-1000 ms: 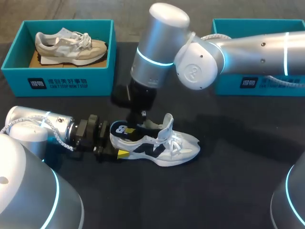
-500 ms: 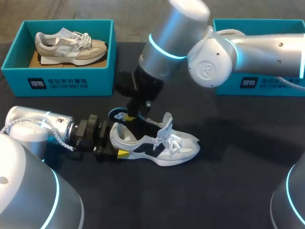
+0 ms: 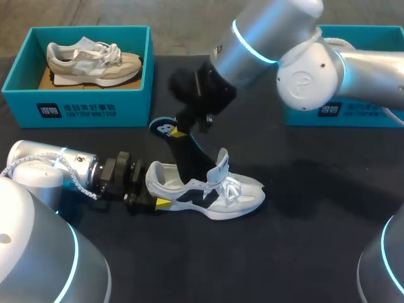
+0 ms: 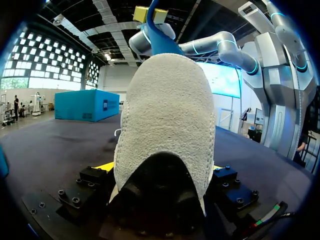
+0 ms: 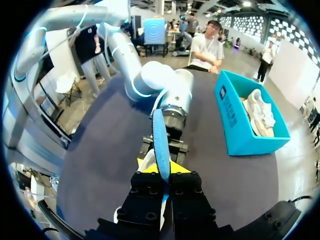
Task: Take the shoe out of the shoebox, open the shoe tongue, remove and reinsert the insole, then place the shoe into the shoebox
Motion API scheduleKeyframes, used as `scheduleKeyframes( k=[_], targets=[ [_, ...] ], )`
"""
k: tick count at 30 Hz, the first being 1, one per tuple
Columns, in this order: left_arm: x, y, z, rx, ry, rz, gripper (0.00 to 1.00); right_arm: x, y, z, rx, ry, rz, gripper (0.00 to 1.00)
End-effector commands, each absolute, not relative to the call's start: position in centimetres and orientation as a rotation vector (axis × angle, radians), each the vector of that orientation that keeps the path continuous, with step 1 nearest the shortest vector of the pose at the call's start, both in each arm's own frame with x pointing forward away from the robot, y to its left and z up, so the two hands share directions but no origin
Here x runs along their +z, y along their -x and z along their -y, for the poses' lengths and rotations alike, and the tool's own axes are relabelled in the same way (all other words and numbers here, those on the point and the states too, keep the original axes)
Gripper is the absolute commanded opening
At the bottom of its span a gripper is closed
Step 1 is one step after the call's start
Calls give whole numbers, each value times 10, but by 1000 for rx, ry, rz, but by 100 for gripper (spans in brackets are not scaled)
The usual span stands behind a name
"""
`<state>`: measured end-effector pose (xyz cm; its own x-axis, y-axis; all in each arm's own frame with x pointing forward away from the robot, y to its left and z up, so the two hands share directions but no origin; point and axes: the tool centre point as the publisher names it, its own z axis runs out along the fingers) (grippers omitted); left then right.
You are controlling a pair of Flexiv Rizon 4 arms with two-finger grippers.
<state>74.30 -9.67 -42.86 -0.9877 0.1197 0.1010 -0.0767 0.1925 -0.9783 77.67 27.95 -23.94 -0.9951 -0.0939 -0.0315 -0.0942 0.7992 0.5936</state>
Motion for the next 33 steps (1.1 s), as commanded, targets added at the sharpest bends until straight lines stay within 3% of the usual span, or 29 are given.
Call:
scheduleKeyframes(
  k=[1, 23, 33],
  targets=[
    [-432, -744, 98, 1904, 40, 2303, 0, -238, -772, -274, 991, 153, -2970, 0],
    [-432, -744, 98, 1904, 40, 2303, 0, -238, -772, -274, 991, 153, -2970, 0],
    [-432, -744, 98, 1904, 40, 2303, 0, -189, -765, -281, 1193, 65, -2961, 0]
  ],
)
